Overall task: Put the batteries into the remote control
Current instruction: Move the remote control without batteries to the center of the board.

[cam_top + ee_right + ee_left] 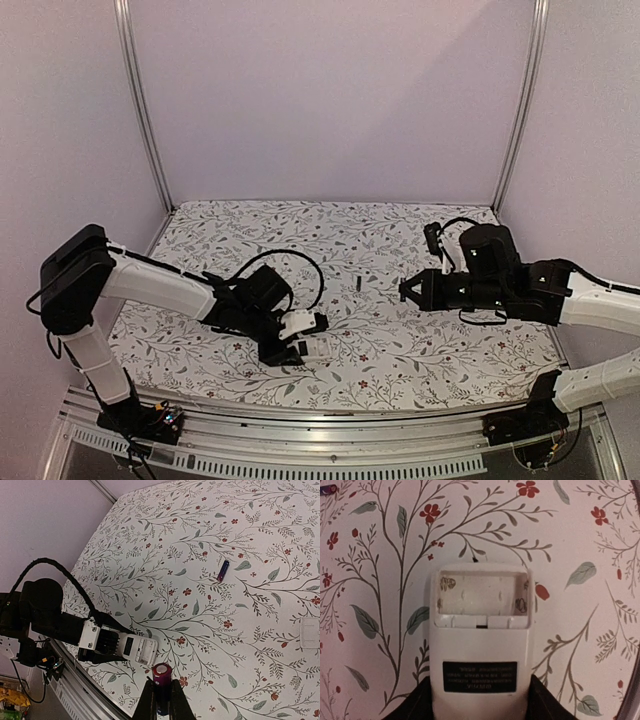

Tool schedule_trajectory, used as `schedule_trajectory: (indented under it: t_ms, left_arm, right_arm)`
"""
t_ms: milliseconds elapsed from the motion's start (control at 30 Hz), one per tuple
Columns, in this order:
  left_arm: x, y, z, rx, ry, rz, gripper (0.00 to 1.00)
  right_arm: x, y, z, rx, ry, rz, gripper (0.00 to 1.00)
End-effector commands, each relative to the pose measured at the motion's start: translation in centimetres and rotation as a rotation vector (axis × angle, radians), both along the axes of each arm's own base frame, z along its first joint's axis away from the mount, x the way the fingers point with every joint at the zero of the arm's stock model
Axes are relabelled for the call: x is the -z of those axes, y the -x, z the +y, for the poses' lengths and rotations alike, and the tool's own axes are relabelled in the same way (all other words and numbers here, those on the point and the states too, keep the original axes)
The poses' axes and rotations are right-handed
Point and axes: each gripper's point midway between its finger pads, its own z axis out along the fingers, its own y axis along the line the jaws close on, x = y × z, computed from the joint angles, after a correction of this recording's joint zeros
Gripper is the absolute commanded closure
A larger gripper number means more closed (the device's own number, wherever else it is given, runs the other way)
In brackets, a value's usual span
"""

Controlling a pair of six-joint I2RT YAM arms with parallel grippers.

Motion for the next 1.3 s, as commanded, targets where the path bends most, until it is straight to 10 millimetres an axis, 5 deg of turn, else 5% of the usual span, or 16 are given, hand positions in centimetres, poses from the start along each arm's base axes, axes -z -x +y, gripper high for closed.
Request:
schedule_trajectory:
  t_ms: [0,200,500,733,1000,1267]
  left_arm:
    - [5.6,6.4,4.0,0.074,-0.244,0.191,0.52]
    - [6.0,6.8,0.0,0.129,-0.238,0.114,0.58]
    - [5.3,5.5,-7.1,0.148,-0.148,0.091,0.53]
    - [4.9,6.4,-6.5,0.163,-0.129,0.117,0.27]
    - [1.9,5.7,-6.2,0.11,-0.049,0.049,0.08]
    - [1.7,5.2,-5.3,0.056,-0.039,0.006,0.06]
  right_arm:
    - [-0.6,-0.6,-0.3,0.038,0.0,0.0,1.0]
    - [0.3,-0.6,-0.9,0.066,0.048,0.042,1.0]
    - [1.7,-0.9,-3.0,0.104,0.132,0.097,1.0]
    - [3.0,-1.2,-1.8,0.045,0.135,0.135,1.0]
    - [6.5,0.3,0.7,-0.041,0.105,0.294,1.0]
    - [7.5,0.6,3.7,-0.037,0.097,0.274,1.0]
